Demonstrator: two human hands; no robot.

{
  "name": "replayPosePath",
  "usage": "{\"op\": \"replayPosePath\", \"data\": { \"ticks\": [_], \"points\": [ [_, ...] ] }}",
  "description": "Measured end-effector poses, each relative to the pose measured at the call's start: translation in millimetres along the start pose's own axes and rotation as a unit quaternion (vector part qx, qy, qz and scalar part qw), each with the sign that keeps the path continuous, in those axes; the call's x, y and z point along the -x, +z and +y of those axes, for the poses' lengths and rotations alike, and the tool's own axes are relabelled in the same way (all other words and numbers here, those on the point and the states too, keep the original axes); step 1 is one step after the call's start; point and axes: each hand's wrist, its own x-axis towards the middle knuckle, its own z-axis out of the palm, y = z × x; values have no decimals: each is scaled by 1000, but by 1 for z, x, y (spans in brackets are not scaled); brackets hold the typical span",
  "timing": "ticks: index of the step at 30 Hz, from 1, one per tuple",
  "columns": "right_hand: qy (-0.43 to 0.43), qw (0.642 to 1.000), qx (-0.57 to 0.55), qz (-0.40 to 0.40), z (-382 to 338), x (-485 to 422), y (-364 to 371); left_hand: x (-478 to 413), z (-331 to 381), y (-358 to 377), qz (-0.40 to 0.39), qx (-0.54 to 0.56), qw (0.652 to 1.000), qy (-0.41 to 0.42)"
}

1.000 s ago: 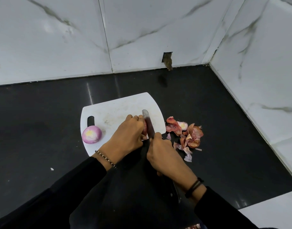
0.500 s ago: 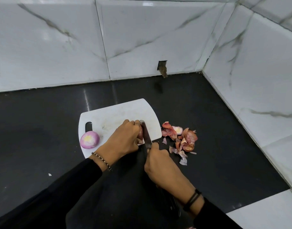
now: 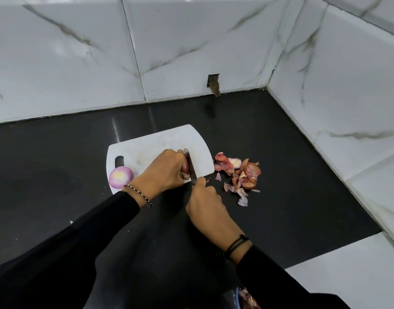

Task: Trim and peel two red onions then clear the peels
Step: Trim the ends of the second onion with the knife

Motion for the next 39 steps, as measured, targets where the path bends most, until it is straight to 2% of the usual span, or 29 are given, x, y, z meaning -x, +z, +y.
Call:
{"op": "replayPosePath", "data": {
  "ticks": [5,14,20,26,29,33,39],
  "points": [
    [5,1000,-14,-19,9,13,-1,2,2,1,-9,-13,1000,-6],
    [24,999,24,-4,9,3,9,-5,-7,5,-11,33,999,-17],
    [1,998,50,24,8,-4,11,-12,-12,7,-13,36,998,-55],
    [-25,983,162,82,15,-13,31,-7,-4,4,-5,35,998,-45],
    [-4,992,114,52,25,-20,31,-6,5,13,8,23,999,-23],
    [6,998,67,17,36,-24,23,-11,-5,11,0,65,997,-33],
    [-17,996,-61,60,49,-26,16,-3,-32,18,7,103,993,-61]
  ]
}}
